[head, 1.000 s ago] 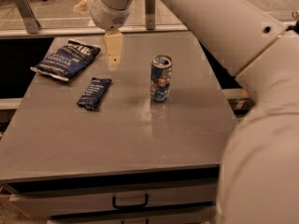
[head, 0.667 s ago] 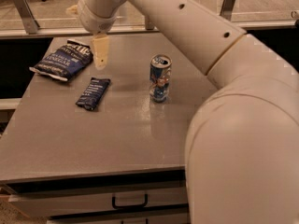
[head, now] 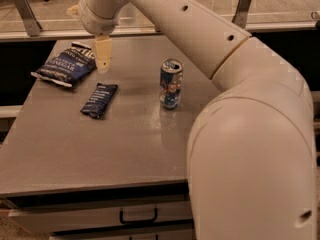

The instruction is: Pick blue chip bag

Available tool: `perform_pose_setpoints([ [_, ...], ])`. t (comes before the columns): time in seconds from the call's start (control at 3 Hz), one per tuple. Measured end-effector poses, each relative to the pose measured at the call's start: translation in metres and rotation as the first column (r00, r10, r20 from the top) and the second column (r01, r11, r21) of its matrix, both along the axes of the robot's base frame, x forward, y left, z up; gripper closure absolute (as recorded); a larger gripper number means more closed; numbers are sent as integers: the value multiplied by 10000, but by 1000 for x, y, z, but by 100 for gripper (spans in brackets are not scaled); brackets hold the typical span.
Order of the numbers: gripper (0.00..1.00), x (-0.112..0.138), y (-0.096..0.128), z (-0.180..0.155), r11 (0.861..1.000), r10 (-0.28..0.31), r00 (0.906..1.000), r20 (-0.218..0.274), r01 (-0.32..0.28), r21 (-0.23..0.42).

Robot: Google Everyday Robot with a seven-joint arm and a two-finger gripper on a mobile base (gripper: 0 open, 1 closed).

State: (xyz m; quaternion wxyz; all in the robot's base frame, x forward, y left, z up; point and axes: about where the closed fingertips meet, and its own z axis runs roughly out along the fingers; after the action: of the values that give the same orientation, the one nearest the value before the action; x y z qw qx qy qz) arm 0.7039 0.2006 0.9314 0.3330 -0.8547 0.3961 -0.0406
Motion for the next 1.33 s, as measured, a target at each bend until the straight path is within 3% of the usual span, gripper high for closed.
perform_pose_setpoints([
  [0.33, 0, 10, 35, 5, 9874, -250, 9969, -743, 363, 1542],
  [0.67, 0, 20, 54, -5, 9483, -1056, 9764, -1886, 1559, 2764],
  [1.0, 0, 24, 65, -15, 9140, -1556, 9495, -2726, 2431, 3248],
  [1.33, 0, 17, 67, -46, 9004, -2191, 8924, -3944, 3407, 2706],
])
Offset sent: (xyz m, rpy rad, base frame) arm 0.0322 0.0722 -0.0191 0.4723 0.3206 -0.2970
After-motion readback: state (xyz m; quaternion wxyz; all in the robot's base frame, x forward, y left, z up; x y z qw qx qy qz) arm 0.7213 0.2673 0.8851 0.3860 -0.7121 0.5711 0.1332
